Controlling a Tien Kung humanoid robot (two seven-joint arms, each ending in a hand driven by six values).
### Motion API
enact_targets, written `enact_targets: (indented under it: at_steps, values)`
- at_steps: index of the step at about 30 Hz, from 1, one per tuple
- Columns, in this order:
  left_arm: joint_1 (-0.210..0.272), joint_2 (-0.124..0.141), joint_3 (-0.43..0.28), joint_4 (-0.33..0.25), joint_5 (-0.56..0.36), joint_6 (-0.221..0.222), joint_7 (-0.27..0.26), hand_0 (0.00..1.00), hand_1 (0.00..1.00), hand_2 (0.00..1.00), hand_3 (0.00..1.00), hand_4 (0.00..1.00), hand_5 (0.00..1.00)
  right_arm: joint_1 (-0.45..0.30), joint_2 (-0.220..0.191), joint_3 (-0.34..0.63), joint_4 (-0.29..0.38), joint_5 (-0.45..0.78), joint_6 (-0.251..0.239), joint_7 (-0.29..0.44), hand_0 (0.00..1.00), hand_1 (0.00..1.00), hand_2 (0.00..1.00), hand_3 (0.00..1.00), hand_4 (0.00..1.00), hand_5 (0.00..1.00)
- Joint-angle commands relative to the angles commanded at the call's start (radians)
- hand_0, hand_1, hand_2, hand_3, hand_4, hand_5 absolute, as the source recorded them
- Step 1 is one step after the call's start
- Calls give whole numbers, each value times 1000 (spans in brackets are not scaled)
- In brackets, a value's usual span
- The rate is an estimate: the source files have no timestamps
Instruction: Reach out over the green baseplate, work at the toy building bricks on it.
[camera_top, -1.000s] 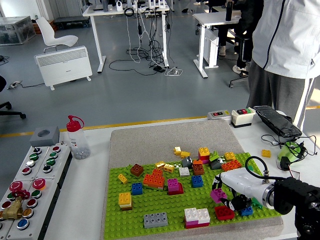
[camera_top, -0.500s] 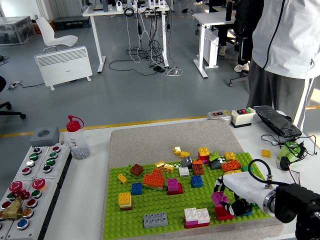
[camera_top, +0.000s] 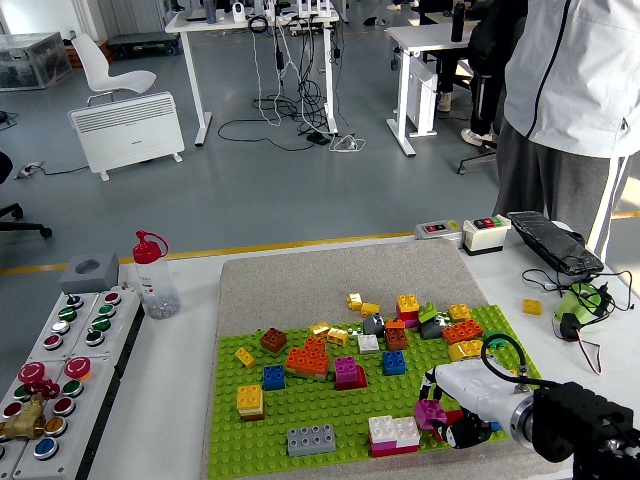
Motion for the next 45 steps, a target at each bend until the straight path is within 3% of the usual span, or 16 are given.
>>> enact_targets:
  at_steps: [23,45]
  values:
    - [-1,0,0,0,-1,0,1,728,778,788,672,479,998,9,35,-40,0,-25,-23,0,104,319,562,606,551,264]
    - [3,-1,-3,0,9,2,4,727,775,787,670,480,998,32,22,-102,0,-111,-55,49,117,323,574,606,558,273]
